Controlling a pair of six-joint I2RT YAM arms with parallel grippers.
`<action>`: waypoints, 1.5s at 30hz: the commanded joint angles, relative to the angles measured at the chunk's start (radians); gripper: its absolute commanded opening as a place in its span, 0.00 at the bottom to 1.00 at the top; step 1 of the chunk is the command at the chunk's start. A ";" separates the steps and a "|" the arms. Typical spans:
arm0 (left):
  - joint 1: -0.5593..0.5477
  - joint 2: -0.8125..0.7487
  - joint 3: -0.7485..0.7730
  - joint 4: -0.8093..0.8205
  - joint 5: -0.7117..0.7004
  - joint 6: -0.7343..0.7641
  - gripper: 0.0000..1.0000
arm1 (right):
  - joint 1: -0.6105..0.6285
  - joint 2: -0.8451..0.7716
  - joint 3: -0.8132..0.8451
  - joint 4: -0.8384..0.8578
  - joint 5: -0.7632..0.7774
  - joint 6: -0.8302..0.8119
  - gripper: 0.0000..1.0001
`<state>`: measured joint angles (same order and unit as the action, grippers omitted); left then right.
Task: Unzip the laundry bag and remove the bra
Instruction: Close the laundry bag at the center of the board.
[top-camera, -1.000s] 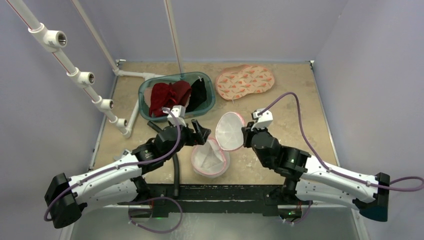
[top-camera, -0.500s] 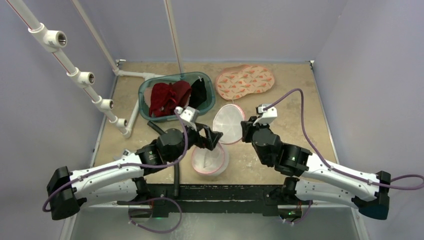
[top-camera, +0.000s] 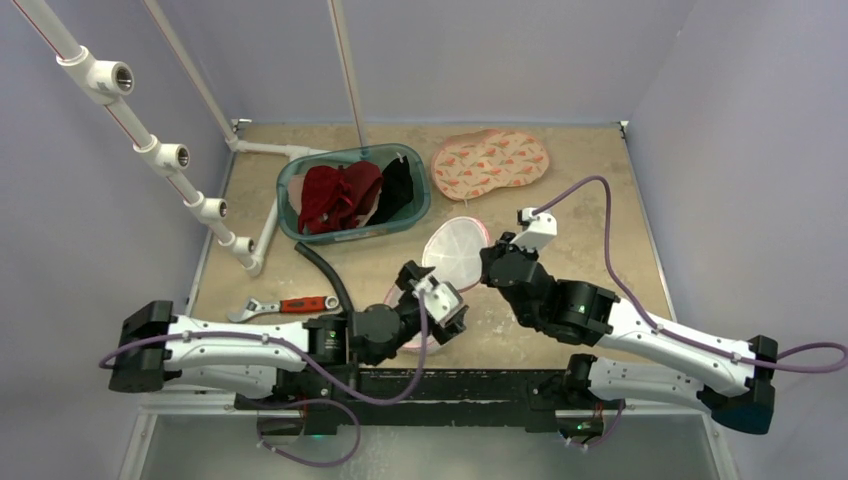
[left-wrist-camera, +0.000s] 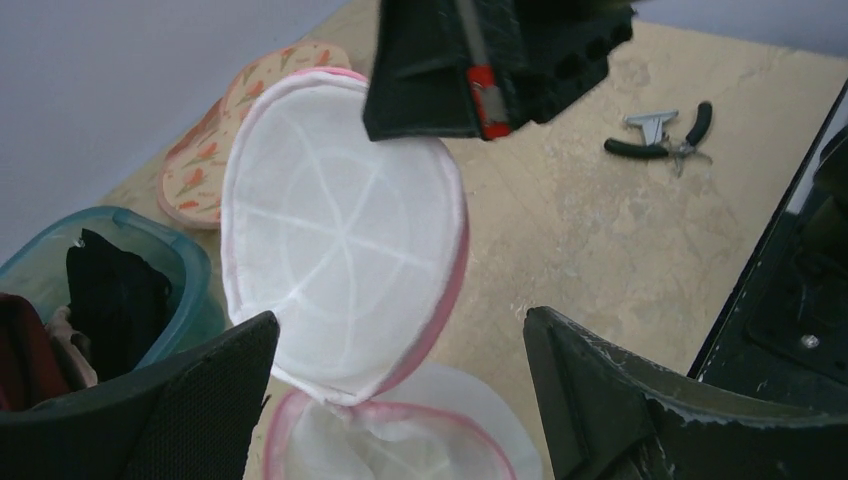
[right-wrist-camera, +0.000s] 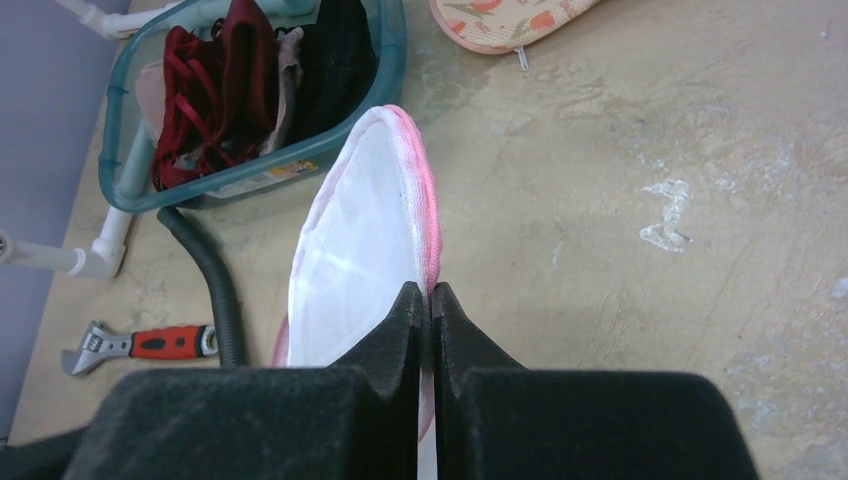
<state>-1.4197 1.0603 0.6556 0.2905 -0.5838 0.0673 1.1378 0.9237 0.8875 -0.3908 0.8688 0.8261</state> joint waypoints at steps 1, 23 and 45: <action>-0.081 0.133 0.055 0.080 -0.183 0.175 0.89 | -0.004 -0.014 0.018 -0.021 -0.004 0.085 0.00; -0.110 0.312 0.035 0.409 -0.430 0.217 0.00 | -0.006 -0.134 -0.037 0.079 -0.115 0.036 0.65; -0.101 0.129 -0.638 1.442 -0.417 -0.581 0.00 | -0.007 -0.441 -0.488 0.587 -0.511 -0.158 0.65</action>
<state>-1.5249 1.1496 0.0971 1.3819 -0.9512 -0.3241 1.1313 0.4541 0.4393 0.0696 0.5018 0.6903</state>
